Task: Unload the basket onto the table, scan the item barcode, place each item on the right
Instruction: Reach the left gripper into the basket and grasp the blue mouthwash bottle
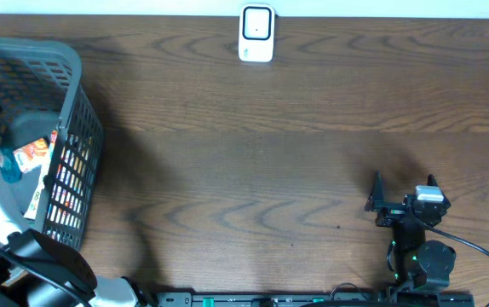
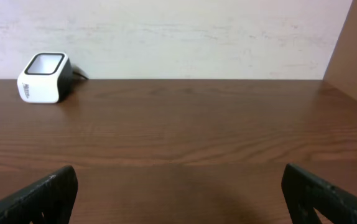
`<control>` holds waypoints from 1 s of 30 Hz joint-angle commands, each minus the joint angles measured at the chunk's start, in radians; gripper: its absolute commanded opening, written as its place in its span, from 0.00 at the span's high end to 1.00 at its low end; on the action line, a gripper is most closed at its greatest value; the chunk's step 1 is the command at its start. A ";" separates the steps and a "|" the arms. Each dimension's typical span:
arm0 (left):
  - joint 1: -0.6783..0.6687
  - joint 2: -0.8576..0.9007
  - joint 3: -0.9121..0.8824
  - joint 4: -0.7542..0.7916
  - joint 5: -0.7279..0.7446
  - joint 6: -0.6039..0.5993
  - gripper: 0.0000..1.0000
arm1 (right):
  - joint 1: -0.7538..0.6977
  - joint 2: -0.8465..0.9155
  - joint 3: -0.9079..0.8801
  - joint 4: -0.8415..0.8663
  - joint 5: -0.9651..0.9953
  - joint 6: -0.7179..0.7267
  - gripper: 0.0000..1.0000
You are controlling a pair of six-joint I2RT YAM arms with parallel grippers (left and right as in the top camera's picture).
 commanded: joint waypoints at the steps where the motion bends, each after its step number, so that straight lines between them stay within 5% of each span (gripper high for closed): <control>1: 0.025 0.047 -0.013 0.000 0.093 0.190 0.15 | -0.008 0.000 -0.001 -0.004 -0.002 -0.008 0.01; 17: 0.111 0.206 -0.013 -0.027 0.330 0.282 0.18 | -0.008 0.000 -0.001 -0.004 -0.002 -0.008 0.01; 25: 0.111 0.233 -0.012 -0.024 0.334 0.286 0.68 | -0.008 0.000 -0.001 -0.004 -0.002 -0.008 0.01; 30: 0.111 0.231 -0.011 -0.023 0.334 0.278 0.76 | -0.008 0.000 -0.001 -0.004 -0.002 -0.008 0.01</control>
